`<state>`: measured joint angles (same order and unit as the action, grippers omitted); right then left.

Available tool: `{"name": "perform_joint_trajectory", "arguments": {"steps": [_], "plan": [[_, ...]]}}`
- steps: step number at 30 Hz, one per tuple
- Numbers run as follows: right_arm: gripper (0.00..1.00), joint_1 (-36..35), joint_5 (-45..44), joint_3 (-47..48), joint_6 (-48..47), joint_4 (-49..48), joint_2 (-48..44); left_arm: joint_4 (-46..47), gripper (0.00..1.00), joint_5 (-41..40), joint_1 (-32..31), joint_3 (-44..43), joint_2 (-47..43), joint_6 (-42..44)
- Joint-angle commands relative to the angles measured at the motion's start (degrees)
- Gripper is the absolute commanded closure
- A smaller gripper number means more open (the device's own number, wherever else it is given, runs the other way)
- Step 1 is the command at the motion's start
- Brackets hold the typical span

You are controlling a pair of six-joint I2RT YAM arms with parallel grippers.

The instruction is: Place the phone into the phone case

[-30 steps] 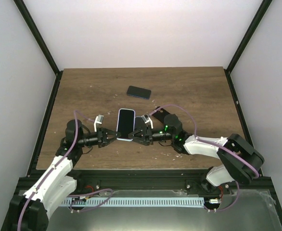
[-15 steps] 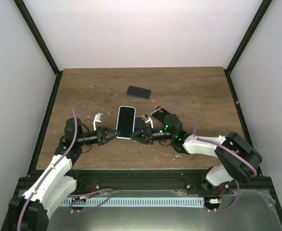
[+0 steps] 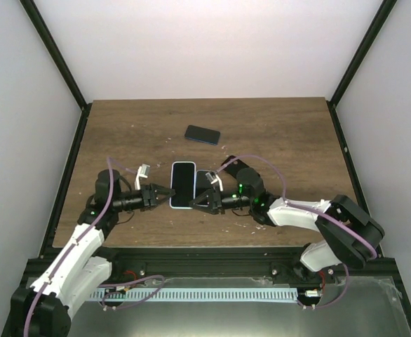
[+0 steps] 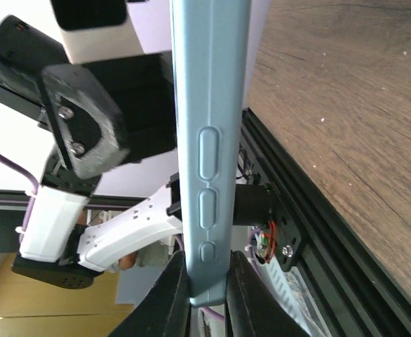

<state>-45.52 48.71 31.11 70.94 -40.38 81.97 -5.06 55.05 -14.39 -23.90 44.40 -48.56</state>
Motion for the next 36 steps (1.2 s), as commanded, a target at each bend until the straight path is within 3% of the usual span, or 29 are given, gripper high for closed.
{"name": "perform_joint_trajectory", "arguments": {"steps": [1, 6, 8, 12, 15, 22, 24, 28, 36], "plan": [[0.99, -0.42, 1.58, 2.66, -7.62, 1.52, -2.21, -5.72, 0.56, -3.3, 0.05, -3.55, 0.97, 5.95], [0.99, -1.44, 2.9, 4.07, -9.53, 3.26, -0.89, -6.1, 0.58, -3.32, 0.05, -4.52, 4.33, 7.66], [0.99, -2.1, 2.87, 4.78, -9.99, 3.67, 0.0, -6.25, 0.64, -3.56, 0.0, -4.85, 4.99, 8.1], [0.99, -2.55, 2.79, 5.44, -10.05, 3.74, 1.93, -9.02, 0.85, -6.11, 0.04, -6.05, 5.21, 9.8], [0.99, -2.65, 2.5, 5.84, -9.88, 3.61, 3.13, -14.72, 0.88, -10.79, 0.05, -8.09, 5.09, 12.87], [0.99, -2.69, -0.66, 8.48, -11.51, 7.32, 6.17, -25.47, 0.42, -22.89, 0.01, -12.87, 3.73, 15.73], [0.99, -2.84, -3.12, 10.24, -13.33, 11.02, 7.62, -28.49, 0.22, -26.27, 0.0, -14.76, 2.53, 16.3], [0.99, -3.07, -7.31, 13.1, -14.15, 15.03, 11.18, -32.46, 0.01, -32.37, 0.07, -18.36, -0.27, 17.29], [0.99, -3.95, -11.55, 22.06, -14.85, 20.05, 22.85, -37.91, 0.0, -40.44, 0.06, -23.18, -3.47, 18.52]]}}
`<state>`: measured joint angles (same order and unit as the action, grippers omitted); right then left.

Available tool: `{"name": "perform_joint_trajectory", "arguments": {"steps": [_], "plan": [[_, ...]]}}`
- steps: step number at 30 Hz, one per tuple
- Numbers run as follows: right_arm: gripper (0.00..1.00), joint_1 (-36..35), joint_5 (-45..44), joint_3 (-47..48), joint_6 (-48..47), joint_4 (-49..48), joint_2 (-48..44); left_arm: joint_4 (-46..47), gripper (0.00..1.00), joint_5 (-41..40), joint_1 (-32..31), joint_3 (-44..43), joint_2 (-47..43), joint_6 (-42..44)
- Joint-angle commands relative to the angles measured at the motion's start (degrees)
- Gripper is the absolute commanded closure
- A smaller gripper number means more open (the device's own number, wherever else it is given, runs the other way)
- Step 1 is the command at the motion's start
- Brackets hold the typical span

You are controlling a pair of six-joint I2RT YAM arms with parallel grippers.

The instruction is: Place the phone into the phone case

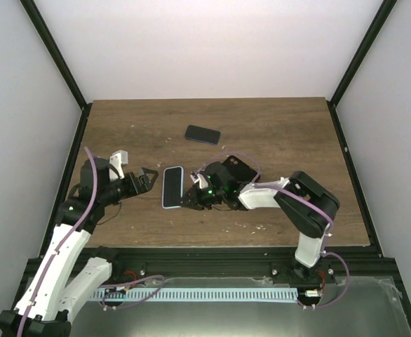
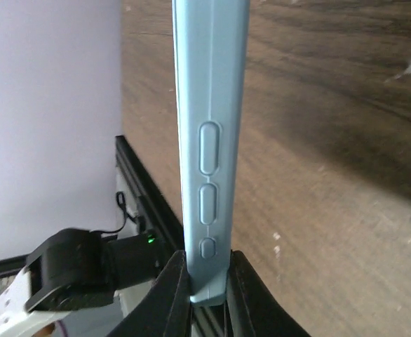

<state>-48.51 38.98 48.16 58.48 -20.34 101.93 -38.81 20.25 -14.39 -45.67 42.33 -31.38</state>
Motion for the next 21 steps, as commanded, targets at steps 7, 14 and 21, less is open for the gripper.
{"name": "perform_joint_trajectory", "arguments": {"steps": [7, 14, 21], "plan": [[0.92, -1.09, -2.99, 7.77, -2.52, 2.59, 7.86, -4.15, 0.0, -7.05, 0.07, -0.41, -3.27, 1.25], [0.61, -0.06, -5.95, 8.78, -7.37, 10.3, 5.9, -2.87, 0.0, -6.75, 0.01, 0.32, -2.98, 1.31], [0.32, 4.15, -10.47, 8.91, -14.66, 19.85, -0.46, -2.54, 0.0, -5.67, 0.06, 0.32, -2.17, 1.69]]}}
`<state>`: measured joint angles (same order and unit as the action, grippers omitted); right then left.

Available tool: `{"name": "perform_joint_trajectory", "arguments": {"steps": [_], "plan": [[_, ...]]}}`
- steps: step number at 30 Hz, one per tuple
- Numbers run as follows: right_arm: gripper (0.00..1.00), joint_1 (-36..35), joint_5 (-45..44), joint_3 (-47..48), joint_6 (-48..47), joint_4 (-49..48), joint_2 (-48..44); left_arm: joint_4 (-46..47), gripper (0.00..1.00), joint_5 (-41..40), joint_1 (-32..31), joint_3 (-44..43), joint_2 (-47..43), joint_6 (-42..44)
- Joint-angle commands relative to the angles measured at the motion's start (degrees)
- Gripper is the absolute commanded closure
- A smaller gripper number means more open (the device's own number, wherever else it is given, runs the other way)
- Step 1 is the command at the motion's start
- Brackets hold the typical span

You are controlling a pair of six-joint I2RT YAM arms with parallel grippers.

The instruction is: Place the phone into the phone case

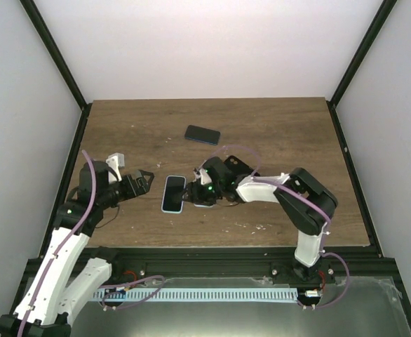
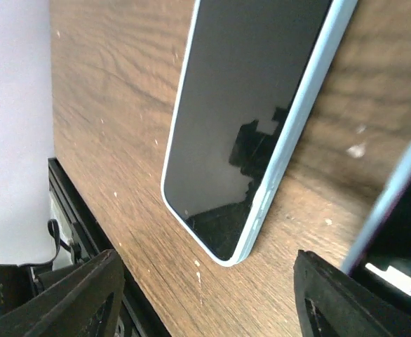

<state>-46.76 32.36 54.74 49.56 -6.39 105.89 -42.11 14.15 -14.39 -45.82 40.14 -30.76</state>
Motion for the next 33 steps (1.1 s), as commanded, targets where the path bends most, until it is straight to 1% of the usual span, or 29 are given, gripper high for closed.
{"name": "perform_joint_trajectory", "arguments": {"steps": [1, 2, 5, 8, 10, 13, 20, 22, 24, 26, 28, 30, 33], "plan": [[0.29, 3.45, -4.33, 2.56, -6.84, 7.18, -5.05, 0.53, 0.0, 0.44, 0.07, 0.33, 0.09, 1.14], [0.26, 4.42, -4.8, 3.05, -8.58, 8.39, -5.61, 0.31, 0.0, 0.5, 0.0, 0.22, 0.19, 1.14], [0.1, 7.62, -7.45, 5.13, -13.31, 11.75, -6.7, 0.29, 0.0, 0.8, 0.02, 0.25, 0.06, 1.14], [0.01, 10.39, -12.19, 9.54, -18.58, 16.19, -5.97, 0.02, 0.0, 1.01, 0.04, 0.21, 0.03, 1.23], [0.0, 11.84, -16.7, 13.02, -21.25, 18.89, -4.57, 0.21, 0.0, 1.42, 0.04, 0.04, 0.1, 1.15], [0.0, 14.02, -20.95, 16.97, -24.6, 18.92, -2.2, 0.33, 0.0, 1.82, 0.02, -0.21, 0.65, 1.48], [0.0, 18.89, -21.67, 28.9, -29.42, 15.62, 8.11, 0.7, 0.0, 1.77, -0.01, 0.39, 0.87, 1.09], [0.0, 19.2, -21.58, 31.78, -34.3, 13.8, 10.74, 0.7, 0.0, 1.78, 0.06, 0.55, 0.65, 0.86], [0.0, 19.34, -20.55, 35.51, -41.81, 13.81, 13.72, 0.56, 0.0, 1.98, 0.05, 0.43, 0.56, 0.64], [0.0, 19.41, -20.48, 39.06, -50.03, 16.06, 16.48, 0.45, 0.0, 2.1, -0.02, 0.38, 0.4, 0.46], [0.0, 19.5, -19.39, 43.31, -55.16, 18.8, 19.1, 0.45, 0.0, 2.19, 0.05, 0.45, 0.24, 0.38], [0.0, 19.56, -19.0, 48.97, -58.55, 22.56, 22.63, 0.45, 0.0, 2.32, 0.0, 0.54, 0.27, 0.24], [0.0, 19.9, -19.19, 59.47, -60.87, 28.78, 28.93, 0.58, 0.0, 2.48, 0.06, 0.66, 0.54, 0.09]]}}
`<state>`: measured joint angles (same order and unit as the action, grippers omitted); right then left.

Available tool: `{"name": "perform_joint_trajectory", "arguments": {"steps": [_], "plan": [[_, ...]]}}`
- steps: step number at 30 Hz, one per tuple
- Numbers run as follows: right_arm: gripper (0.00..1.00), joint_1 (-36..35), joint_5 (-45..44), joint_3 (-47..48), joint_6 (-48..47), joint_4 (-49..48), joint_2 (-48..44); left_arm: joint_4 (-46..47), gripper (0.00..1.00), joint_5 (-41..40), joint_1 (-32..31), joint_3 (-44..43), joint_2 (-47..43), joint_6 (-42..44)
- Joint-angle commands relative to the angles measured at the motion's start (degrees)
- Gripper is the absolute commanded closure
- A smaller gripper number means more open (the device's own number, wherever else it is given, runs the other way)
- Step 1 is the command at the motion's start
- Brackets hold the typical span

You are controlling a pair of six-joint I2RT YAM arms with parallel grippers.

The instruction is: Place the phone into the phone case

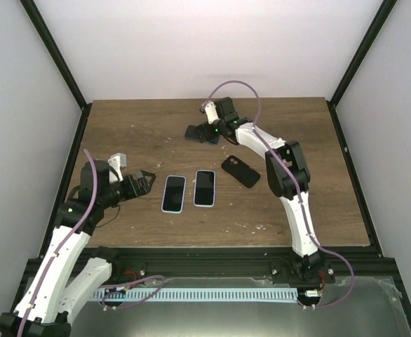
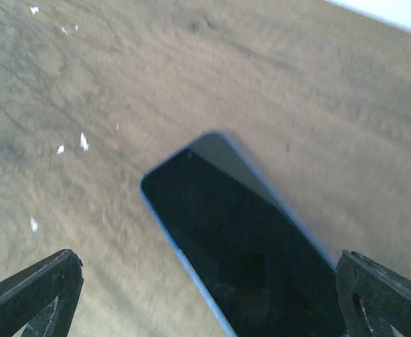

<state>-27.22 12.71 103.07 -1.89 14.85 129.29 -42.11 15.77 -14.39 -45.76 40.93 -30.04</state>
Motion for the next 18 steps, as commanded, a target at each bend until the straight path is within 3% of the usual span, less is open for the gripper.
{"name": "perform_joint_trajectory", "arguments": {"steps": [1, 9, 18], "plan": [[0.0, 0.6, 0.16, 13.08, -9.71, 8.44, 7.01, 0.54, 0.0, 0.9, 0.02, 0.52, -0.16, -0.63], [0.0, 3.09, 4.62, 20.57, -10.25, 10.6, 14.59, 0.18, 0.0, 1.01, 0.05, 0.15, 0.92, -0.31], [0.0, 3.32, 7.11, 21.21, -11.08, 13.98, 17.08, 0.61, 0.0, 0.79, 0.0, 0.39, 2.03, -0.49]]}}
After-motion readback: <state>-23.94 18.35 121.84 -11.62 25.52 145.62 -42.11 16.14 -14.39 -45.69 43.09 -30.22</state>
